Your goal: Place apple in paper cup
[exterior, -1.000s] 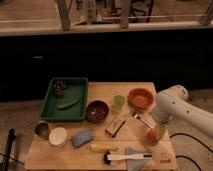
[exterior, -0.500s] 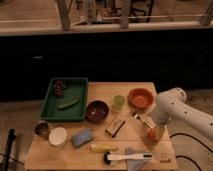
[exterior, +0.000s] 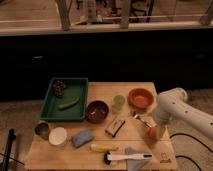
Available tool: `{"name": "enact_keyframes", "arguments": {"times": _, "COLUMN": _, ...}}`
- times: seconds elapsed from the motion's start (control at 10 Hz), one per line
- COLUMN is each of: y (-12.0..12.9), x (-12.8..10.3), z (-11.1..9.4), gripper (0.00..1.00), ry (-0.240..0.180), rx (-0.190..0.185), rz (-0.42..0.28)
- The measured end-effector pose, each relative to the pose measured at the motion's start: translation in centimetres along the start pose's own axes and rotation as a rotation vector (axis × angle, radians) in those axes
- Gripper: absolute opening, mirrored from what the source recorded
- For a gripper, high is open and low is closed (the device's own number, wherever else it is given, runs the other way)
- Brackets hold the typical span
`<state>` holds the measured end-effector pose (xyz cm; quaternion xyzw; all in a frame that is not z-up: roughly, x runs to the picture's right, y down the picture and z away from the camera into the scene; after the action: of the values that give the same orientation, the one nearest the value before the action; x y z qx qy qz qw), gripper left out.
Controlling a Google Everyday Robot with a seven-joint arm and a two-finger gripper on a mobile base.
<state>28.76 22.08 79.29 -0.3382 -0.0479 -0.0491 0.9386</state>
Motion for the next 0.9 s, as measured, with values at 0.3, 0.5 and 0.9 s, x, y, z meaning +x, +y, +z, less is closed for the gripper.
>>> {"name": "enact_keyframes", "arguments": {"times": 0.3, "y": 0.4, "x": -0.3, "z": -0.1, "gripper": 0.8, "ry": -0.017, "rx": 0.005, "rz": -0.013}}
{"name": "enact_keyframes", "arguments": {"times": 0.5, "y": 0.7, "x": -0.3, "z": 0.0, "gripper": 0.8, "ry": -0.028, "rx": 0.004, "rz": -0.015}}
{"name": "enact_keyframes", "arguments": {"times": 0.9, "y": 1.3, "x": 0.3, "z": 0.9, "gripper": 0.8, "ry": -0.046, "rx": -0.007, "rz": -0.011}}
